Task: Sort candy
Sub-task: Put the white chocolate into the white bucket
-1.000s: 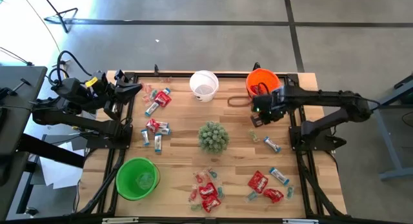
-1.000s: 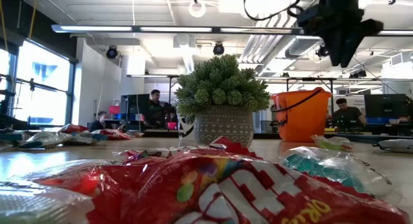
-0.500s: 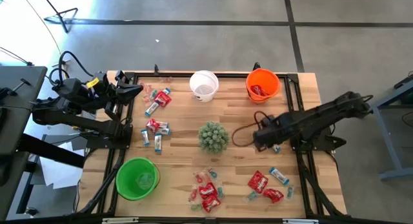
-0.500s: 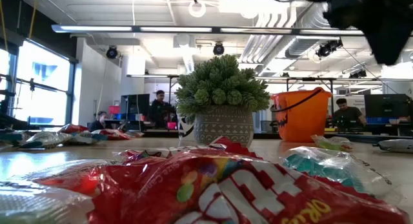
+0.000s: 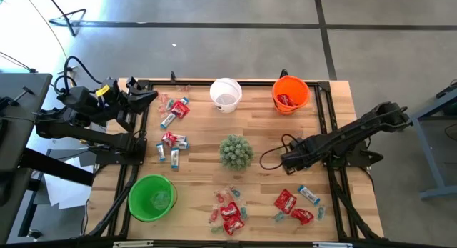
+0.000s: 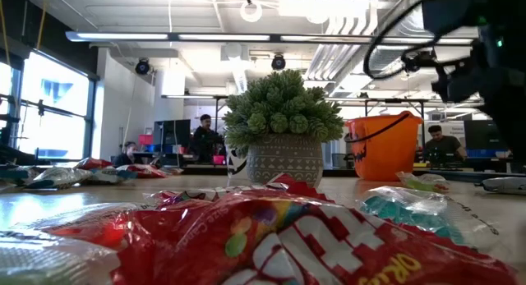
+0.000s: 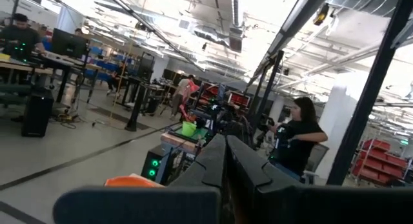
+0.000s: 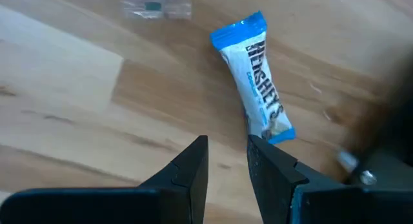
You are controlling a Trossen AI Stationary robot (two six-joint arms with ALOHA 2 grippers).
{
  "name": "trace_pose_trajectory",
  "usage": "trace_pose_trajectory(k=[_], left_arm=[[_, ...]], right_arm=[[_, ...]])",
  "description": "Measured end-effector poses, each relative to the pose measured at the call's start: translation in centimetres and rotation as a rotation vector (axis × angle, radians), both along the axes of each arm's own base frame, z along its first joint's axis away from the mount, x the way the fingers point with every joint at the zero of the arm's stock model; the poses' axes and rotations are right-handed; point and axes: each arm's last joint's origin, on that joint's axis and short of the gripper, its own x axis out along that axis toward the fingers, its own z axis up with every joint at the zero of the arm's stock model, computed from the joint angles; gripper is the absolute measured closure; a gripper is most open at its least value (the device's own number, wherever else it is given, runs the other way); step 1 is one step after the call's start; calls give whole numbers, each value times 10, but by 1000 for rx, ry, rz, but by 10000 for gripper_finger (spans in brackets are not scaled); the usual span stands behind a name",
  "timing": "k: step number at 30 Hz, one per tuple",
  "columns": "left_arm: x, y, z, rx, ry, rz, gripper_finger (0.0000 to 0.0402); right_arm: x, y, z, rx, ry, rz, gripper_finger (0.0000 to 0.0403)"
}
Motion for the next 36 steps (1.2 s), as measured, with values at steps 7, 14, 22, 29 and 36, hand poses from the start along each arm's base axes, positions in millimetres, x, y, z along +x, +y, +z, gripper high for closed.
trace_pose_trajectory(k=[7, 14, 22, 29, 36], left_arm=[[-1, 0, 3, -2, -31, 2, 401], [2, 0, 2, -24, -31, -5, 401], [3, 0, 3, -15, -28, -3, 401], [3, 1, 2, 1, -20, 32, 401], [3, 1, 2, 19, -15, 41, 401]], right_arm=[[-11, -10, -26, 9, 29, -39, 299], [-12, -15, -28, 9, 36, -54, 299], [-1, -12, -16, 25, -19, -51, 299], [-1, -15, -14, -16, -5, -61, 299], [-4, -23, -13, -46, 33, -51, 299]])
